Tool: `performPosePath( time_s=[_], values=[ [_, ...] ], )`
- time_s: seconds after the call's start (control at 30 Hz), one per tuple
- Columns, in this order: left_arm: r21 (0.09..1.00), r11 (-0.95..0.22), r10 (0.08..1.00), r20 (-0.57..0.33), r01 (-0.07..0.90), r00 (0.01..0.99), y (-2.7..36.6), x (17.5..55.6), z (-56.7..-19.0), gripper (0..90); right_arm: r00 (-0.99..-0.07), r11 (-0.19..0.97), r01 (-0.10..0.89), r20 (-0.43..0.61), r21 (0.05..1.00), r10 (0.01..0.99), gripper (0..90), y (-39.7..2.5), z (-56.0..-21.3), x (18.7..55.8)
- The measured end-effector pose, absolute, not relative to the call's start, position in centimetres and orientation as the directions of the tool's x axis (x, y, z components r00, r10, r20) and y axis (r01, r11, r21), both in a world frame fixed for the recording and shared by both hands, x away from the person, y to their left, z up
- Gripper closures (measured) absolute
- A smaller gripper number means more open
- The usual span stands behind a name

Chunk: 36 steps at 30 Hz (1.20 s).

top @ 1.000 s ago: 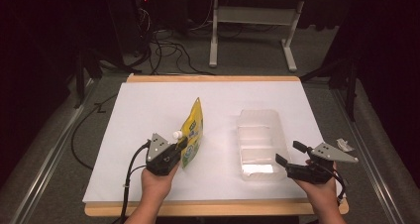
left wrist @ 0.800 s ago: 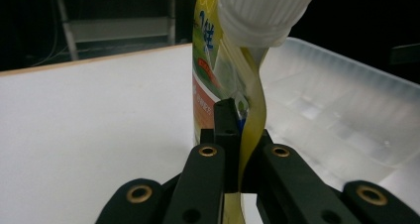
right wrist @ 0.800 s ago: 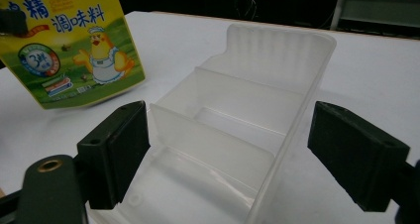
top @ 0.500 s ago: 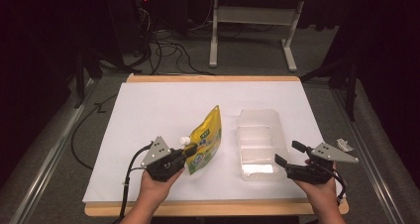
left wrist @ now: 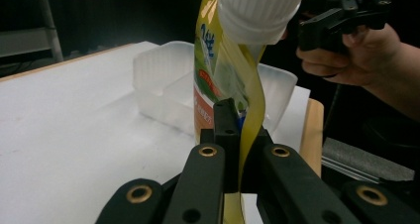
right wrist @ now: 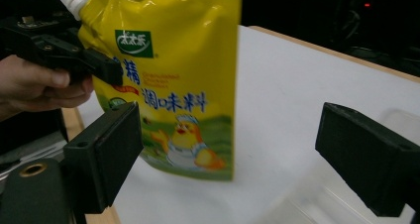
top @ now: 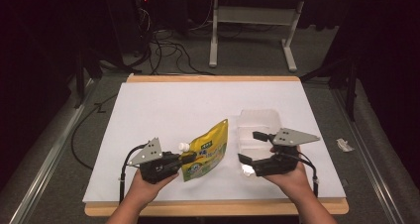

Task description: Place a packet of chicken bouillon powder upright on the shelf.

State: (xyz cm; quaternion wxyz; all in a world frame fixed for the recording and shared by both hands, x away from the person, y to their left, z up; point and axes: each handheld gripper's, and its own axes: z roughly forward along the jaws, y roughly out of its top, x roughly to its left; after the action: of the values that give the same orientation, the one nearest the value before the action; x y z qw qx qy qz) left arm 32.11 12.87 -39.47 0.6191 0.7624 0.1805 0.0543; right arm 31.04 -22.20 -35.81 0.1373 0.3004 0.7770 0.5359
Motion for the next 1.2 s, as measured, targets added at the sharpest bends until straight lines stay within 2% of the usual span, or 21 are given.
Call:
performPosePath(
  time_s=[0.2,0.43,0.47,0.53,0.57,0.6,0.63,0.7,0.73,0.77,0.8,0.87,0.97,1.07,1.2],
  values=[
    [0.970,-0.156,0.273,-0.139,0.186,0.952,13.1,31.5,-38.8,90.0,-0.829,0.267,0.342,0.156,0.901,0.537,10.4,-18.5,-36.4,32.7],
    [0.971,-0.159,0.260,-0.136,0.181,0.956,13.0,31.6,-39.0,90.0,-0.865,0.289,0.357,0.198,0.888,0.460,19.2,-17.1,-37.2,33.4],
    [0.971,-0.157,0.262,-0.136,0.181,0.955,13.0,31.7,-39.0,90.0,-0.875,0.286,0.356,0.209,0.890,0.437,26.0,-16.9,-37.3,33.4],
    [0.971,-0.152,0.277,-0.138,0.185,0.951,13.1,31.9,-39.0,90.0,-0.872,0.286,0.357,0.207,0.889,0.444,29.5,-16.8,-37.4,33.4],
    [0.971,-0.151,0.290,-0.137,0.187,0.947,13.3,32.1,-39.1,90.0,-0.871,0.287,0.355,0.204,0.890,0.447,34.5,-16.9,-37.4,33.3],
    [0.970,-0.137,0.330,-0.145,0.200,0.933,13.8,32.4,-39.2,90.0,-0.871,0.272,0.353,0.208,0.895,0.444,46.6,-17.1,-37.4,33.3],
    [0.970,-0.137,0.330,-0.145,0.200,0.933,13.8,32.4,-39.2,90.0,-0.871,0.272,0.353,0.208,0.895,0.444,46.6,-17.1,-37.4,33.3],
    [0.969,-0.127,0.358,-0.154,0.211,0.921,14.2,32.6,-39.4,90.0,-0.881,0.257,0.355,0.229,0.899,0.415,56.8,-17.3,-37.4,33.3],
    [0.965,-0.134,0.388,-0.156,0.223,0.908,14.3,32.8,-39.6,90.0,-0.892,0.267,0.337,0.215,0.903,0.399,64.7,-17.1,-37.5,33.0],
    [0.965,-0.134,0.388,-0.156,0.223,0.908,14.3,32.8,-39.6,90.0,-0.892,0.267,0.337,0.215,0.903,0.399,64.7,-17.1,-37.5,33.0],
    [0.963,-0.130,0.404,-0.164,0.234,0.900,14.4,33.0,-39.8,90.0,-0.900,0.279,0.327,0.208,0.903,0.382,69.8,-16.8,-37.6,32.7],
    [0.962,-0.128,0.412,-0.170,0.242,0.895,14.3,33.0,-40.1,90.0,-0.905,0.287,0.319,0.200,0.903,0.376,73.9,-16.5,-37.7,32.5],
    [0.961,-0.130,0.413,-0.171,0.244,0.895,14.3,33.0,-40.2,90.0,-0.906,0.287,0.317,0.199,0.904,0.374,75.8,-16.3,-37.9,32.3],
    [0.960,-0.138,0.412,-0.168,0.243,0.896,14.3,33.0,-40.4,89.8,-0.902,0.289,0.316,0.192,0.904,0.386,83.4,-16.2,-38.3,32.2],
    [0.960,-0.136,0.424,-0.168,0.246,0.890,14.2,33.0,-40.7,88.6,-0.896,0.281,0.320,0.193,0.905,0.401,88.2,-16.0,-38.4,32.0]
  ],
)
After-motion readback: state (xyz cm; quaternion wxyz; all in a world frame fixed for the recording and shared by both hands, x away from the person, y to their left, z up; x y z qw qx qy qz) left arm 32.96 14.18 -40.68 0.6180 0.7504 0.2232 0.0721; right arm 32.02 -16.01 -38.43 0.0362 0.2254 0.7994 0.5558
